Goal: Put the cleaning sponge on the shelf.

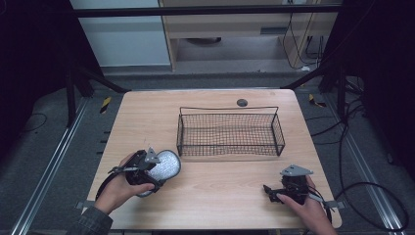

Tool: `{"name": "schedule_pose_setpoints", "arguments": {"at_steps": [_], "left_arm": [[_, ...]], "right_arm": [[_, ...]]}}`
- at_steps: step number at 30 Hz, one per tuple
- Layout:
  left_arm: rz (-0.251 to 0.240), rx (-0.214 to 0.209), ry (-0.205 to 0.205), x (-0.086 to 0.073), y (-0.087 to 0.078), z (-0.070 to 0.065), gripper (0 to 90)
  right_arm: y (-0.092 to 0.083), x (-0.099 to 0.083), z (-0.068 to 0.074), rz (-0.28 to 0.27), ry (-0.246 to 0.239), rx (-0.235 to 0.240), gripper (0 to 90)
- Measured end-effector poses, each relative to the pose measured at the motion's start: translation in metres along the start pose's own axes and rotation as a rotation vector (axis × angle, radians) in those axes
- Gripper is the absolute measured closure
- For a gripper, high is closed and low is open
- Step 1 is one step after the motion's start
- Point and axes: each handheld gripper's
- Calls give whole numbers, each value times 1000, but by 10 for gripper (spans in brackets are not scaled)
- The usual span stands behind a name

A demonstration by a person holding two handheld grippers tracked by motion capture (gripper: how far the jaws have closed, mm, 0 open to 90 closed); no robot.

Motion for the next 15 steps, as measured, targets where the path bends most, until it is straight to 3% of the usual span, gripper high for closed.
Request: {"name": "schedule_pose_setpoints", "arguments": {"at_steps": [9, 15], "left_arm": [[-11, 33, 22, 0, -5, 5, 108], [-11, 28, 45, 3, -10, 6, 119]], "right_arm": [[0, 0, 0, 1, 3, 0, 3], [0, 0, 0, 2, 3, -2, 3]]}}
Point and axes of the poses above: each handheld gripper's, and its own axes: y roughly forward along the jaws, x roughly out of its top, z roughly to its left, and after that the axes turned 4 degrees about y, right-handed
